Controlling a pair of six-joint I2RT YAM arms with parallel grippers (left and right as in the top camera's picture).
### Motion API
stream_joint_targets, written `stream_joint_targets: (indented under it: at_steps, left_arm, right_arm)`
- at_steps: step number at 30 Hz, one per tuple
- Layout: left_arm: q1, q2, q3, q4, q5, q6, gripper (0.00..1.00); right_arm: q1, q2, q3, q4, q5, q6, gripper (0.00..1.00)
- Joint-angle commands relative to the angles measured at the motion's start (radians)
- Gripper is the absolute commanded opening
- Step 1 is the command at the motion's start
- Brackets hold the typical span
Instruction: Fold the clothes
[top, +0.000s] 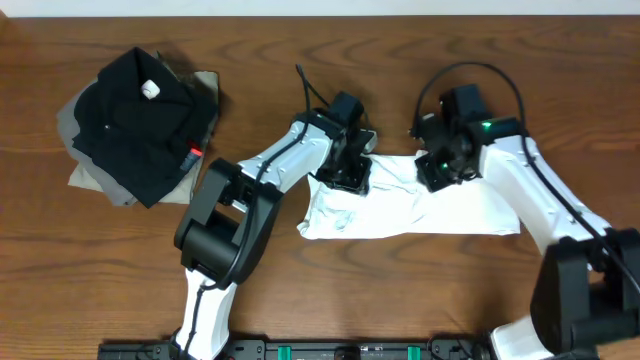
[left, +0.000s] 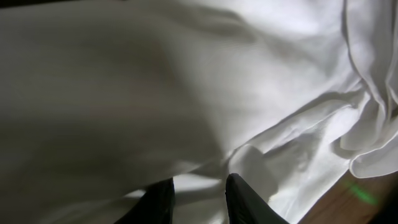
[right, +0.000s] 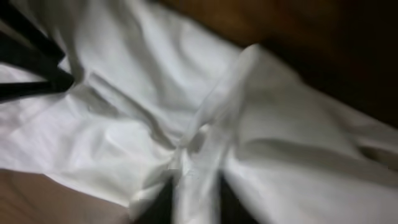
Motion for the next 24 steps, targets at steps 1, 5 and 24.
stream_joint_targets:
  at_steps: [1,5,24]
  left_arm:
    - [0.037,-0.051,0.032,-0.028,-0.008,-0.002,0.30]
    - [0.078,-0.109,0.032,-0.062,-0.008,-0.002,0.30]
    - [0.260,-0.230,-0.075,-0.242,0.001,-0.002,0.77]
  right_arm:
    - [-0.067,-0.018,-0.003,0.009,-0.008,0.125,0.01]
    - [-0.116,0.023,-0.007,0.006,-0.008,0.227,0.01]
    - [0.009,0.172,-0.009,0.117,-0.433,0.029,0.01]
